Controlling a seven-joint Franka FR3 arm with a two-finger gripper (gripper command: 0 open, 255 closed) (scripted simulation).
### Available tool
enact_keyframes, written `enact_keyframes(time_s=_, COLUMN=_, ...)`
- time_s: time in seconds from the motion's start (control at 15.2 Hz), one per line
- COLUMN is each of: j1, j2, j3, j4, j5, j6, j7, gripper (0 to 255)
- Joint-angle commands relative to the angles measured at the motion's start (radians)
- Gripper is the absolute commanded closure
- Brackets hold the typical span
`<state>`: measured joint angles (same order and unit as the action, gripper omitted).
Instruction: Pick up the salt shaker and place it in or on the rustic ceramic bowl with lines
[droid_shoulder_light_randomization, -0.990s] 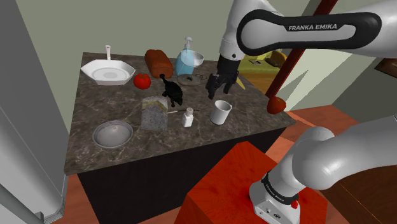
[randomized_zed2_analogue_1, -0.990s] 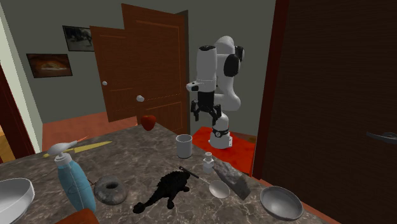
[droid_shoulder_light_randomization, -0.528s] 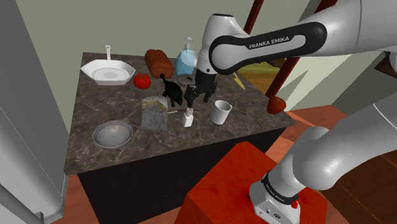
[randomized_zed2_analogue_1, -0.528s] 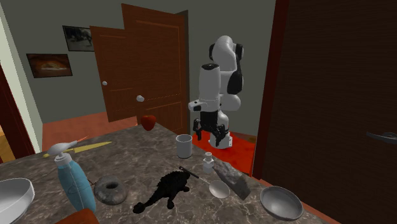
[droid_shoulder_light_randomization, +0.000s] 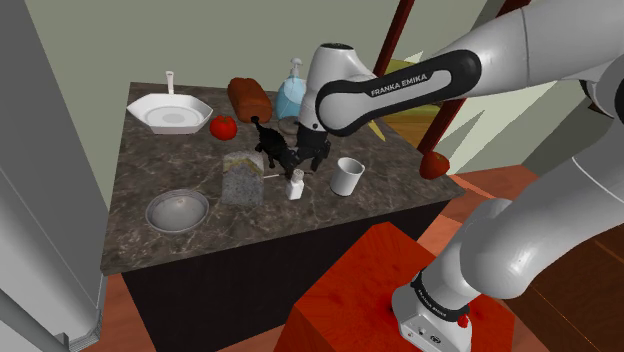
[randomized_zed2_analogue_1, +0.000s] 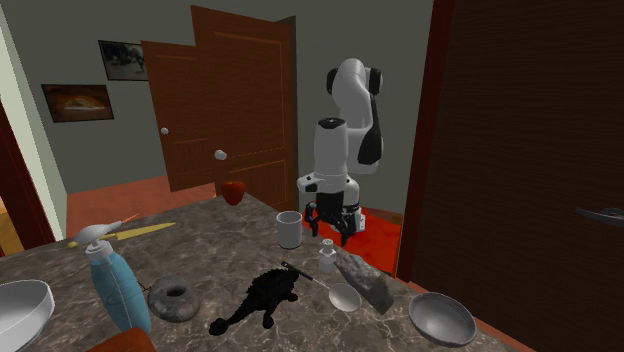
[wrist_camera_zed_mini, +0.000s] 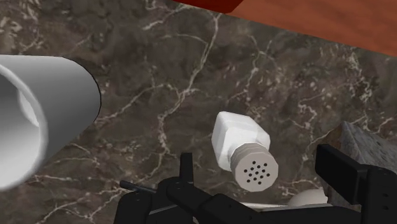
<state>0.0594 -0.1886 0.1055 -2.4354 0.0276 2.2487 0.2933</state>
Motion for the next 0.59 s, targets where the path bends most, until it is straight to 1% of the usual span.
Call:
enact_keyframes(time_s=0.0, j1=0.001, j2=0.013, j3=0.003, j4=-0.012, j5=0.000, j6=0.025, j7=0.004, gripper=0)
enact_keyframes(time_s=0.46, j1=0.001, j2=0.012, j3=0.003, j4=-0.012, j5=0.000, j6=0.025, j7=0.004, gripper=0)
enact_keyframes(time_s=0.53, j1=0.001, j2=0.012, j3=0.003, j4=-0.012, j5=0.000, j6=0.025, j7=0.004, gripper=255)
